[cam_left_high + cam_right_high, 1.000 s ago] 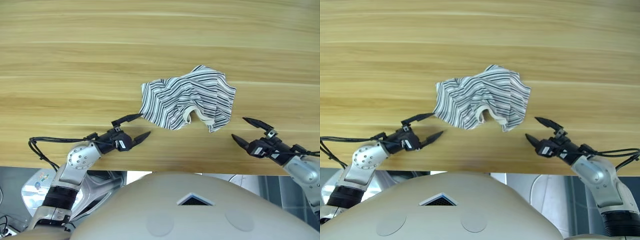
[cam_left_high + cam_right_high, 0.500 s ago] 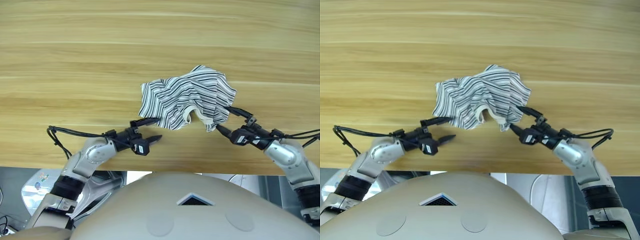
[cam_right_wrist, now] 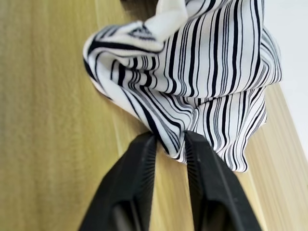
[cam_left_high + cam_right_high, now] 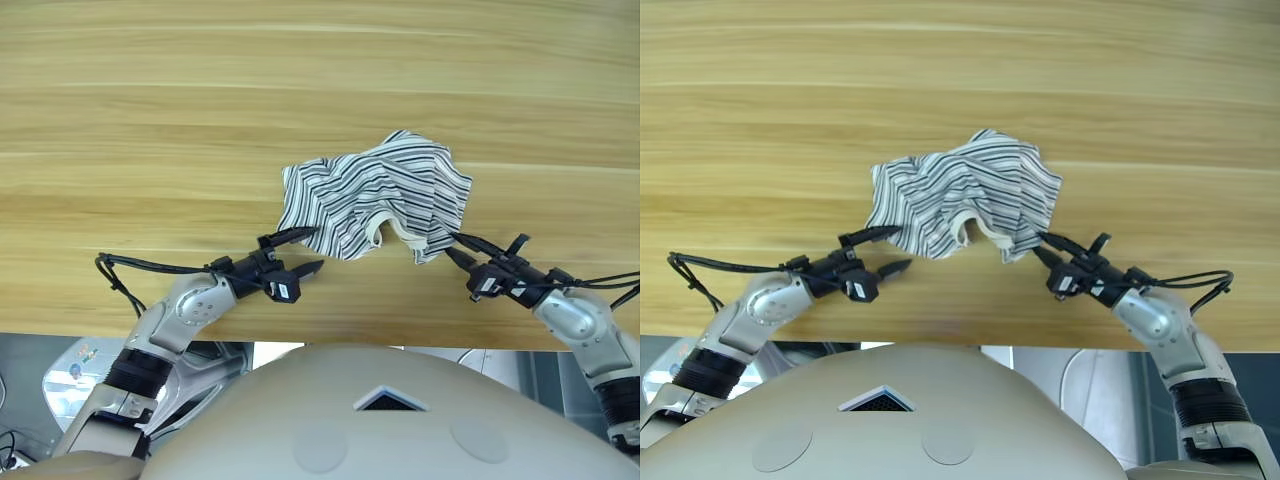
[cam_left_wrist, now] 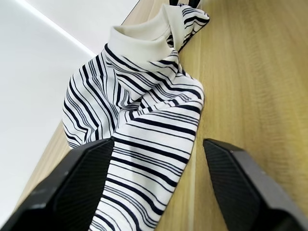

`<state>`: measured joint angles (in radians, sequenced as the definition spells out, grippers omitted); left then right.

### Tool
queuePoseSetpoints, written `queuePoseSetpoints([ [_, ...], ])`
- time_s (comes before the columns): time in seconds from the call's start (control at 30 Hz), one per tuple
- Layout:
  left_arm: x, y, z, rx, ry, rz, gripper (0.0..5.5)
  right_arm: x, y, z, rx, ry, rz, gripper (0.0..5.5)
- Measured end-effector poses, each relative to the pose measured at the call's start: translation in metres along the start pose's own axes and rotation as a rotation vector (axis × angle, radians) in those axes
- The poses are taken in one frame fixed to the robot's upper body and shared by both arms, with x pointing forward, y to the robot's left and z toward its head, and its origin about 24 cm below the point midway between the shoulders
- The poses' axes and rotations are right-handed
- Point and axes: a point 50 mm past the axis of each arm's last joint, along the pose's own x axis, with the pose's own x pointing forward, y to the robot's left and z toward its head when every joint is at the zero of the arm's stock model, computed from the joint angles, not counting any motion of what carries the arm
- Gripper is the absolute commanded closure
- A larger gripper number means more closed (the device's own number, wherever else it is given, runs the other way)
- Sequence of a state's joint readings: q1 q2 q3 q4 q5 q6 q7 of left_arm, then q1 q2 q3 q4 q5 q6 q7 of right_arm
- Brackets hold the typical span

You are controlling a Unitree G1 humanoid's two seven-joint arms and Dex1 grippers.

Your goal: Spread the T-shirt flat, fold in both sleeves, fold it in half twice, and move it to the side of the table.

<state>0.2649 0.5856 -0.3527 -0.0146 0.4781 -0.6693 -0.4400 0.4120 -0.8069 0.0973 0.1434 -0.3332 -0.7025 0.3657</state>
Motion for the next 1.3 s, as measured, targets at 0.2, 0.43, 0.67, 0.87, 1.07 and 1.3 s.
queuePoseSetpoints([
  [0.2, 0.002, -0.002, 0.002, -0.004, -0.010, -0.004, 2.05, 0.007, -0.004, -0.004, -0.001, 0.000, -0.009, 5.46],
  [0.43, 0.004, -0.004, 0.004, -0.011, -0.025, -0.003, 2.05, 0.017, -0.003, -0.001, 0.007, -0.029, -0.022, 5.46],
  [0.67, 0.007, -0.005, 0.010, -0.002, -0.039, -0.014, 2.05, 0.014, 0.002, 0.002, 0.015, -0.040, -0.032, 5.46],
  [0.87, 0.023, -0.003, 0.015, 0.077, 0.002, 0.034, 2.05, 0.014, 0.004, 0.004, 0.019, -0.045, -0.038, 5.46],
  [1.07, 0.035, -0.007, 0.022, 0.190, 0.014, 0.066, 2.05, 0.015, 0.004, 0.005, 0.020, -0.052, -0.045, 5.46],
  [1.3, 0.034, -0.014, 0.025, 0.230, 0.045, 0.111, 2.05, 0.017, 0.006, 0.007, 0.027, -0.060, -0.052, 5.46],
])
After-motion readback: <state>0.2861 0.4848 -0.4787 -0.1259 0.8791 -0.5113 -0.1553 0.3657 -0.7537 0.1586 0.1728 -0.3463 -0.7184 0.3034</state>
